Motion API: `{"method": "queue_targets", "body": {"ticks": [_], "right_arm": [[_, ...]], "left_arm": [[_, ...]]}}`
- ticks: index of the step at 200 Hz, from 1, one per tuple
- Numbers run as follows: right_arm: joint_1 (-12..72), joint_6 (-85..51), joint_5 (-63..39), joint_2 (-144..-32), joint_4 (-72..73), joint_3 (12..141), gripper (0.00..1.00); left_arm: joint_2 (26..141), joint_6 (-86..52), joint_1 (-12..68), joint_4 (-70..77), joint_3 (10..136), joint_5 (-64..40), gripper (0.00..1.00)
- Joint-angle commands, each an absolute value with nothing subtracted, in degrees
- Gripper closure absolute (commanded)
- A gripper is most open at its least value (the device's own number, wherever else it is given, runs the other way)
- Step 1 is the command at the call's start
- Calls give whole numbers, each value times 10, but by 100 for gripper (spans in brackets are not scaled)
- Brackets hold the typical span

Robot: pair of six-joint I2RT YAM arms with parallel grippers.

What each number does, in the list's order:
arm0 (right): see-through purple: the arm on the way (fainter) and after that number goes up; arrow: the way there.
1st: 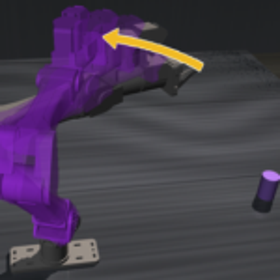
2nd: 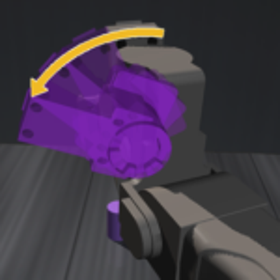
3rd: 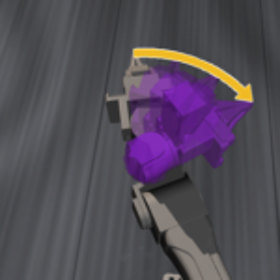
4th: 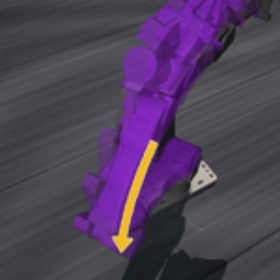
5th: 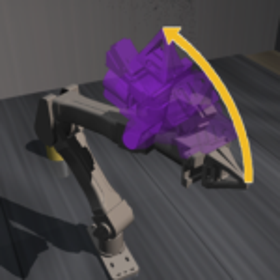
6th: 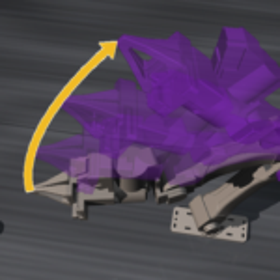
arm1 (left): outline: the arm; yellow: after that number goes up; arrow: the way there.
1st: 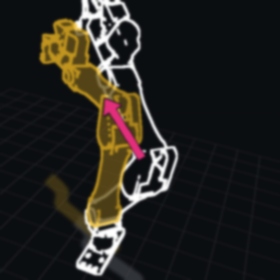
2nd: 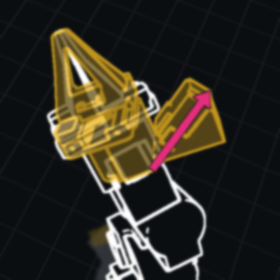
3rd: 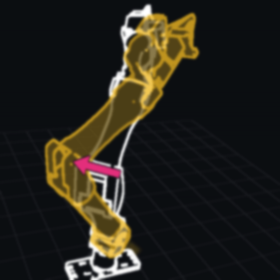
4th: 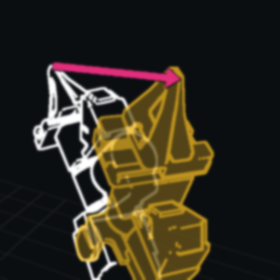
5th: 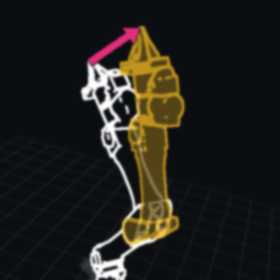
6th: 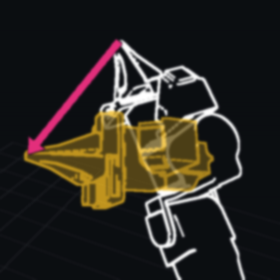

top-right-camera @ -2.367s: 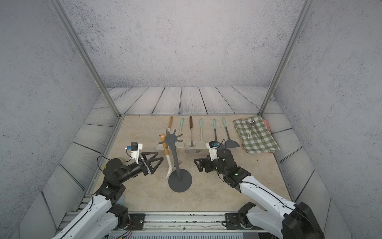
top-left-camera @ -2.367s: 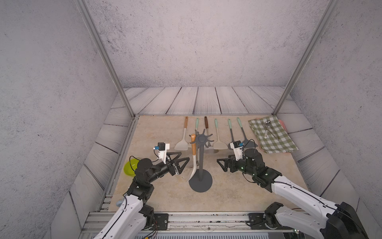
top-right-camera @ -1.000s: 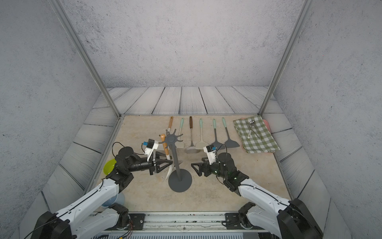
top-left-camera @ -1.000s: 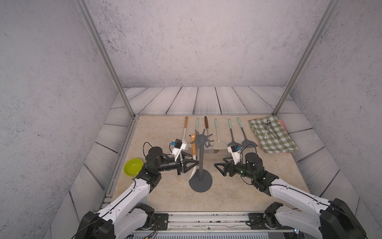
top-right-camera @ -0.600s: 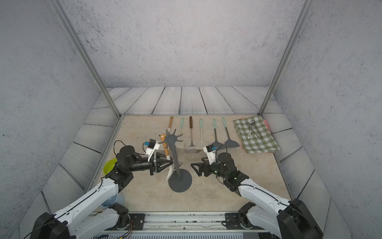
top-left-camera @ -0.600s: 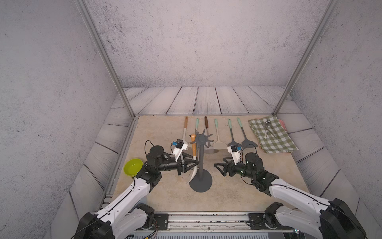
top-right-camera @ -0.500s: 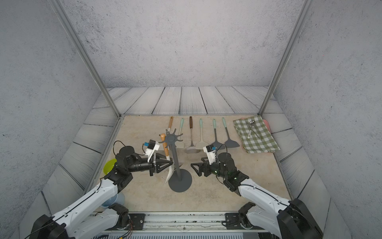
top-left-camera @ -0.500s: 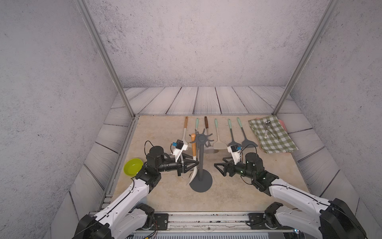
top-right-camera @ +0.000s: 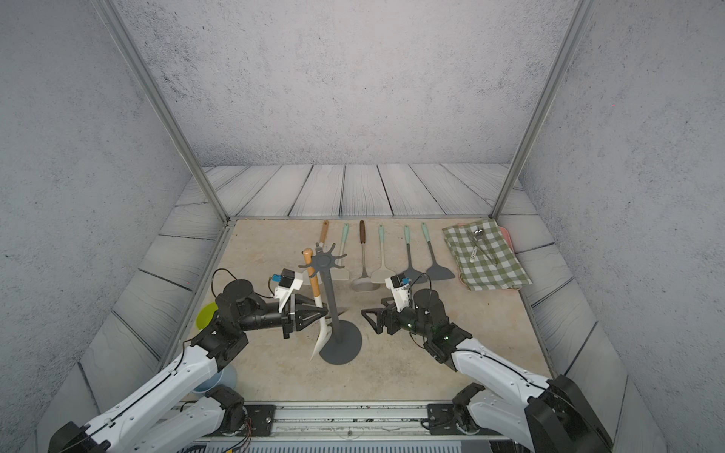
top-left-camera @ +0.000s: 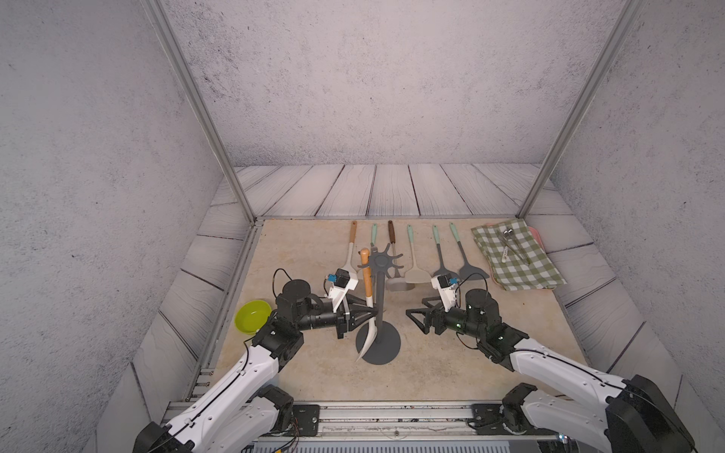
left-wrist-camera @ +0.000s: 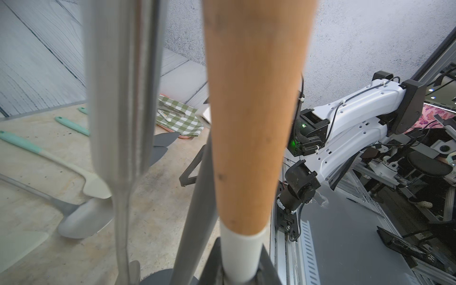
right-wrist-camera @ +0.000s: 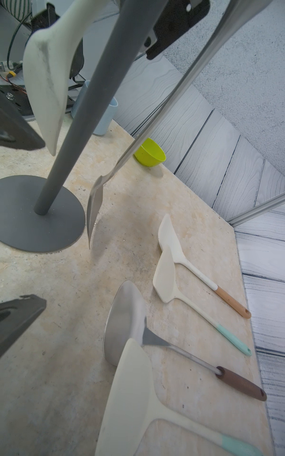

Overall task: Take the spatula off the kitchen utensil rack
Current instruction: Take off the spatula from the rack.

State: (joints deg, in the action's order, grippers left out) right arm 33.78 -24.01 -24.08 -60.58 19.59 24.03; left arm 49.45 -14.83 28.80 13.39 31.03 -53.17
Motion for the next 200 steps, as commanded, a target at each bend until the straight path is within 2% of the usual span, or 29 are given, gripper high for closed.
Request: {"method": "queue_targets", "body": {"ticks": [1,105,159,200], "right_arm": [[337,-246,-250,-603,201,246,6],[337,-244,-239,-592,196,244,6],[337,-232,-172,-538,174,225,0],[338,-225,-107,-500,153,210,1]], "left_arm": [[470,-133,292,94,325,-481,100],[403,-120,294,30,339,-316,100],[376,-138,293,-28,346,-151,100],[429,-138,292,-77,389,-49,100]]}}
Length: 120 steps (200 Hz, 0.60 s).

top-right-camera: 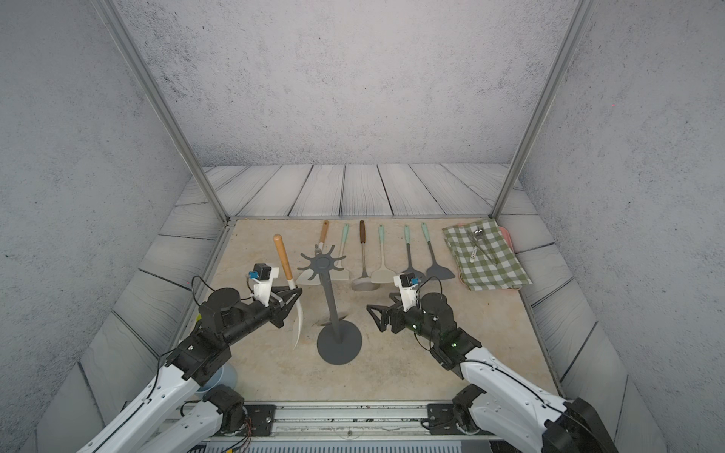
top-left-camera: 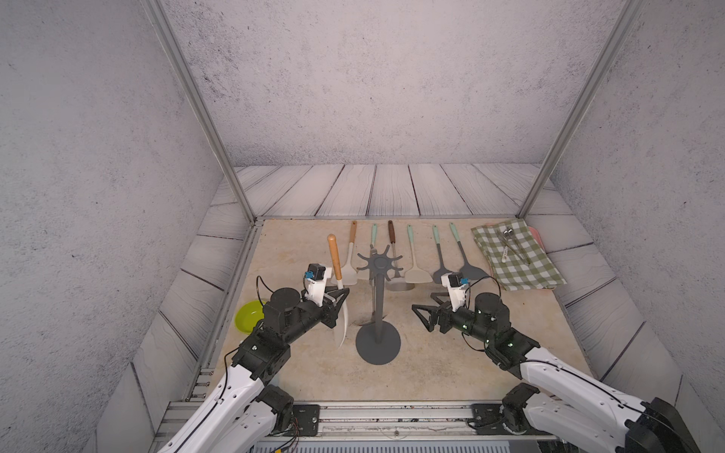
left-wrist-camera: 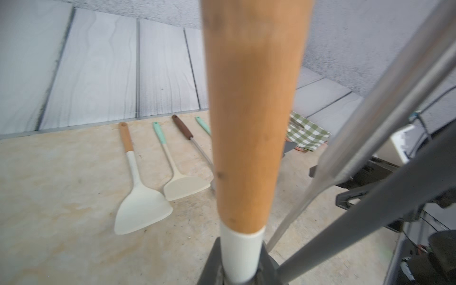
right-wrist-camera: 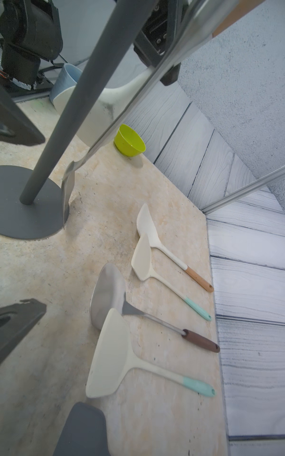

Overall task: Take the spatula off the kitchen utensil rack
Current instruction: Take off the spatula from the rack, then place the spatula at the center of the board.

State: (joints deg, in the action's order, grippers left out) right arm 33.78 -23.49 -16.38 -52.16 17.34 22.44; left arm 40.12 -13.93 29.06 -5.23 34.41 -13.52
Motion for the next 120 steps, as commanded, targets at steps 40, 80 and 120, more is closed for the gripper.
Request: {"method": "queue_targets", "body": {"ticks": [40,80,120], "right_arm": [[338,-222,-63,-498,148,202,1],[337,-223,-60,-510,150,204,1],[337,-220,-51,-500,144,202,1]], "left_arm": [[542,-112,283,-162,485,57,100],[670,-110,243,-225,600,79,100],[783,-124,200,-297,713,75,100]]}}
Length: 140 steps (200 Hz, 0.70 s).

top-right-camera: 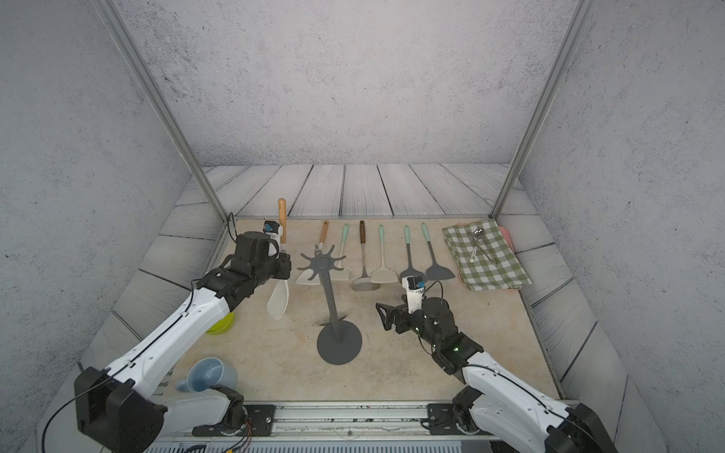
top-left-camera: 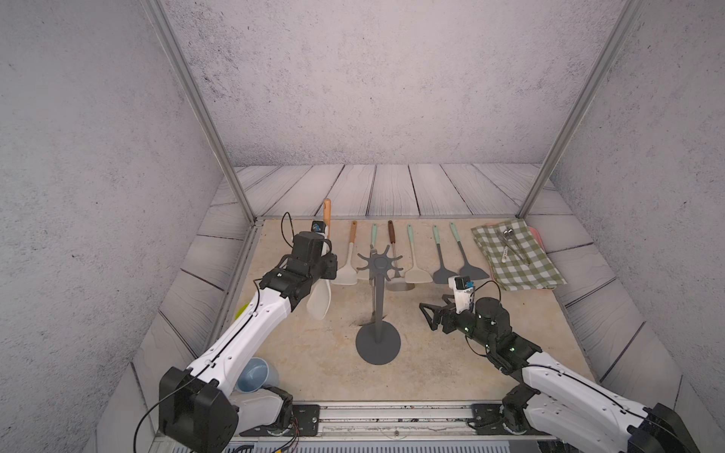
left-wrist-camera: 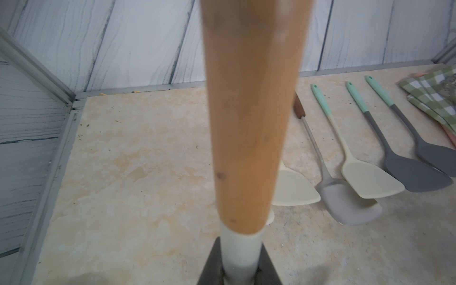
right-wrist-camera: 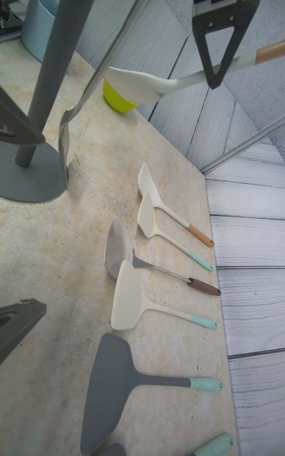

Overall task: Take the spatula off the kitchen utensil rack
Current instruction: Place the spatula at the center of the board.

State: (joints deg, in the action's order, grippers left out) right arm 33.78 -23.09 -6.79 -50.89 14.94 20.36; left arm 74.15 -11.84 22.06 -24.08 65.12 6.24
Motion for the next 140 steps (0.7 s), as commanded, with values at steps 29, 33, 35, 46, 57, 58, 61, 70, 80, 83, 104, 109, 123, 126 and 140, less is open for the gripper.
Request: {"method": "queue_targets", "body": {"ticks": [29,33,35,46,57,58,61,70,80,83,104,109,123,126,140], "right_arm": [[338,-216,-40,-475,135,197,1],[338,-215,-37,-470,134,196,1],[337,-215,-35,-468,134,195,1],[338,-214,-24,-457,132,190,1],[337,-212,-11,-448,128,188,1],[337,-211,-10,-447,128,188,1],[338,-211,-8,-447,126,187,1],[337,-208,0,-443,122,187,1],[337,-207,6,-439,116,188,1],[337,-207,9,-439,115,188,1],[337,-207,15,-435,114,186,1],[337,-207,15,-435,115,186,1],[337,-207,15,-439,116,186,1],[337,-207,15,-440,116,187,1],[337,-208,13,-447,118,189,1]], "left_arm": [[874,-135,184,-362,798,99,100],[885,-136,182,-366,808,102,100],[891,-136,180,-369,812,102,100],[923,-137,173,-376,834,104,100],[957,-137,164,-386,859,110,100],[960,-136,163,-387,861,111,100],[970,-136,162,-390,868,112,100],[999,-137,157,-397,888,124,100],[1026,-137,152,-398,902,131,100],[1032,-137,150,-396,905,130,100],[1077,-140,141,-388,926,130,100],[1086,-141,139,-387,932,128,100],[1116,-143,135,-390,954,119,100],[1123,-143,134,-391,961,118,100],[1163,-141,129,-409,999,115,100]]}}
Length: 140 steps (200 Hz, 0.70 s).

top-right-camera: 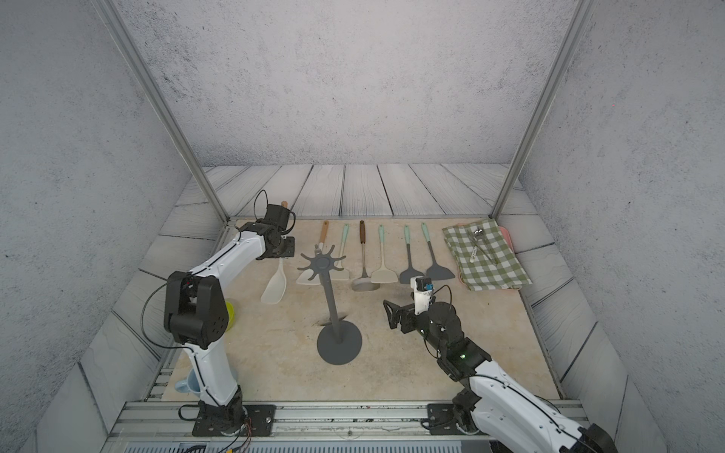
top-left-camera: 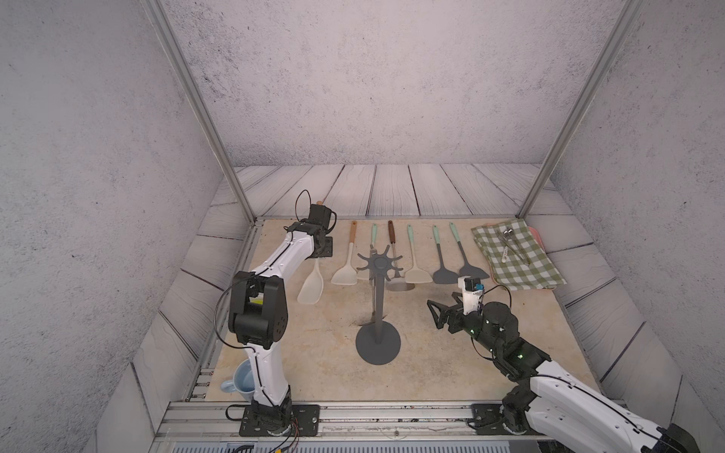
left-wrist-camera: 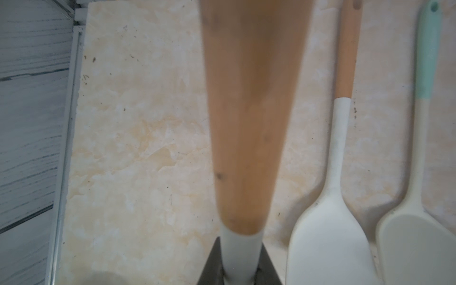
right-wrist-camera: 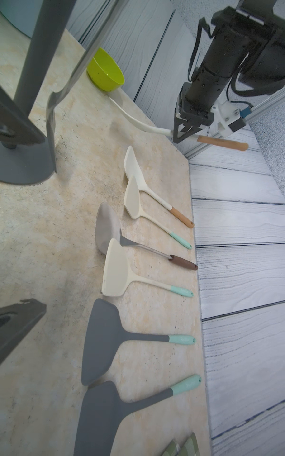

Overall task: Take the spatula off the kitchen utensil rack
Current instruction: Place the spatula at the center of the board.

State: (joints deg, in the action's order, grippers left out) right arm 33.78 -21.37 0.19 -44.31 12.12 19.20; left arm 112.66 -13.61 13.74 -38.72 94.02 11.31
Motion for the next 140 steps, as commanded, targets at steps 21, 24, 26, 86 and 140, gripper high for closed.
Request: {"method": "queue_targets", "body": {"ticks": [21,24,26,86,140], "right_arm": [[337,-208,6,-453,119,192,1],[337,-208,6,-454,119,192,1],[337,-208,5,-454,119,192,1],[337,-210,0,-467,125,194,1],[338,-214,-13,-497,139,199,1]], "left_arm": [[1232,-136,126,-460,1074,125,100],[1241,-136,125,-467,1085,126,100],[1246,-136,125,-471,1091,128,100],[1352,-132,120,-525,1207,158,100],[1463,-130,120,-610,1348,145,100]]}}
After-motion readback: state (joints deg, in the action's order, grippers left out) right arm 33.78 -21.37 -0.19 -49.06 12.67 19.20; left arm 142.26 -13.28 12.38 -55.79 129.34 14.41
